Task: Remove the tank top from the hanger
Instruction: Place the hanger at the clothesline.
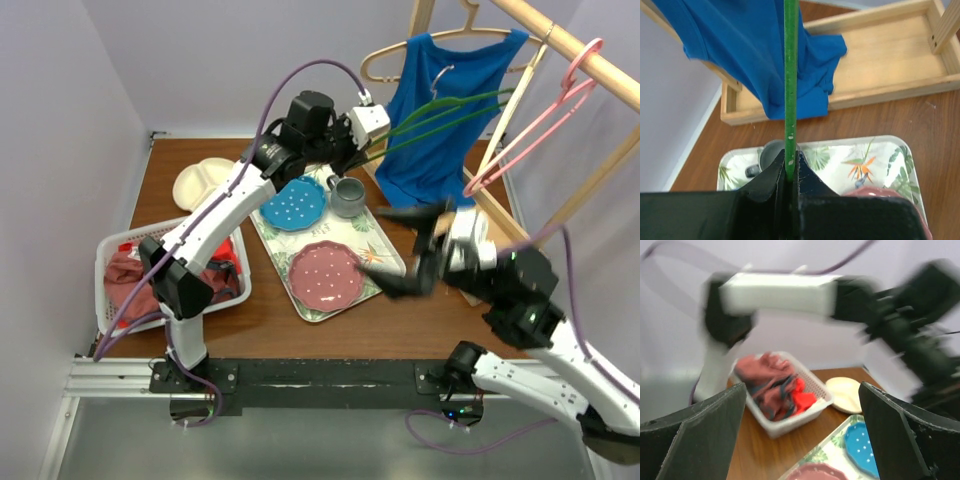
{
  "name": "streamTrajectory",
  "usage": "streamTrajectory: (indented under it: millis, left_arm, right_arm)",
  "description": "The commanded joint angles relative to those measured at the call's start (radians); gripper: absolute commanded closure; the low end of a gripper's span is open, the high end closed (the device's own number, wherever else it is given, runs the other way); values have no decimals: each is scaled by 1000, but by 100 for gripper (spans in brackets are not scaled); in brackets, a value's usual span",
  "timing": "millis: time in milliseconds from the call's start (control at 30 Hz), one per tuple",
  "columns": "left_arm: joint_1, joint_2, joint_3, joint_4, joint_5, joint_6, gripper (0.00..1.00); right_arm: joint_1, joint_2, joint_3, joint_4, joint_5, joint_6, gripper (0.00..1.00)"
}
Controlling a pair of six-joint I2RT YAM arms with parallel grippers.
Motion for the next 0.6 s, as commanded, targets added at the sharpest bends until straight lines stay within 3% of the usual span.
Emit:
streamTrajectory:
  millis: [0,67,133,267,567]
  left_arm:
    - [13,-160,-126,151,-19,-58,100]
    - [24,-222,-176,196,13,-77,100]
    - [27,-288,-249,228,29,-100,100]
    - [53,-388,-393,346,84,-144,100]
    - [58,-431,-413,340,125,-166,100]
  right_arm:
    - [0,247,419,-355,605,396,1]
    - [-1,305,473,-386,759,496,2]
    - [-1,275,394,-246,798,672,8]
    - [1,224,217,32,961,899,56]
    - [-1,405,300,22,1020,1087,50]
